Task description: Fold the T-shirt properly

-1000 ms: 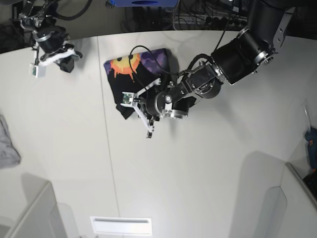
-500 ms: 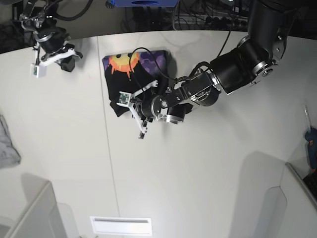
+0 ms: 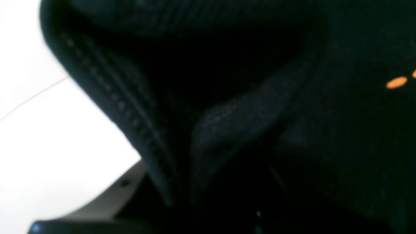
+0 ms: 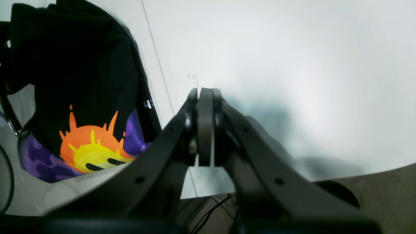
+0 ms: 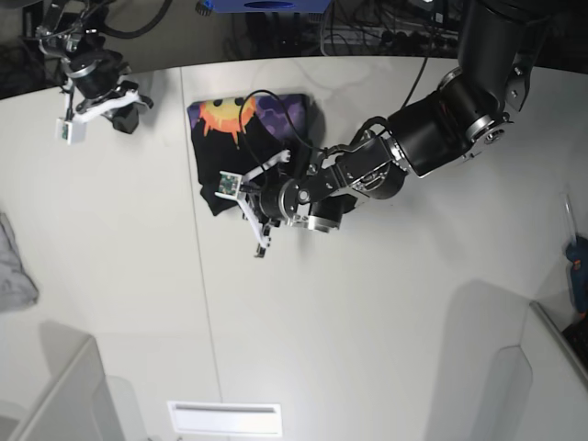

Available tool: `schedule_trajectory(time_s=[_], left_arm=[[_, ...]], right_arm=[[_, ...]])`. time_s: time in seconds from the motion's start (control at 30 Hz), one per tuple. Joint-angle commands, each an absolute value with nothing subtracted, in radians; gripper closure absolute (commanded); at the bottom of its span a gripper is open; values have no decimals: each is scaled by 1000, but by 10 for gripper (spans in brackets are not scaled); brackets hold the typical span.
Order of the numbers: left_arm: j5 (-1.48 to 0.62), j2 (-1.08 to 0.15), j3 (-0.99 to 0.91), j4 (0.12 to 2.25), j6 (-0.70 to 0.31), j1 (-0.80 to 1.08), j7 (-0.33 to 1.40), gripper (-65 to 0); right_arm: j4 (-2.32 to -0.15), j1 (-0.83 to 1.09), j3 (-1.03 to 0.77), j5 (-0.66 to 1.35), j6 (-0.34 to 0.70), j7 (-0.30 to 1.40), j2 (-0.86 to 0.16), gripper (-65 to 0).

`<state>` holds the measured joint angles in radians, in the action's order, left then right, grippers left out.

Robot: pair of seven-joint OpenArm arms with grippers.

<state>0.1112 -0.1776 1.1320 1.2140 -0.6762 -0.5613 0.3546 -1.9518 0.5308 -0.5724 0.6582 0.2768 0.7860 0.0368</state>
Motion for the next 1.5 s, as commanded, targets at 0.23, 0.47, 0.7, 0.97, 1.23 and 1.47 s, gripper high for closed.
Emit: schedule_trajectory(time_s=[0.23, 0.47, 0.7, 0.97, 1.23, 1.47], left_arm=[[125, -177, 1130, 1213, -698, -602, 386, -153], [124, -157, 1129, 1218, -698, -639, 386, -505], [113, -156, 1093, 1303, -698, -671, 386, -573], [113, -137, 944, 1423, -698, -673, 387, -576], [50, -148, 650, 1681, -698, -556, 539, -556], [19, -266, 354, 1965, -698, -209, 587, 0]], right_arm=[[-1966, 538, -578, 673, 278, 773, 31, 0], [-1966, 538, -572, 673, 278, 774, 31, 0], [-1966, 538, -570, 673, 278, 774, 31, 0], [-1966, 539, -568, 673, 278, 776, 28, 0], [-1979, 561, -575, 671, 278, 736, 24, 0], [-1982, 664, -567, 671, 285, 486, -15, 0]])
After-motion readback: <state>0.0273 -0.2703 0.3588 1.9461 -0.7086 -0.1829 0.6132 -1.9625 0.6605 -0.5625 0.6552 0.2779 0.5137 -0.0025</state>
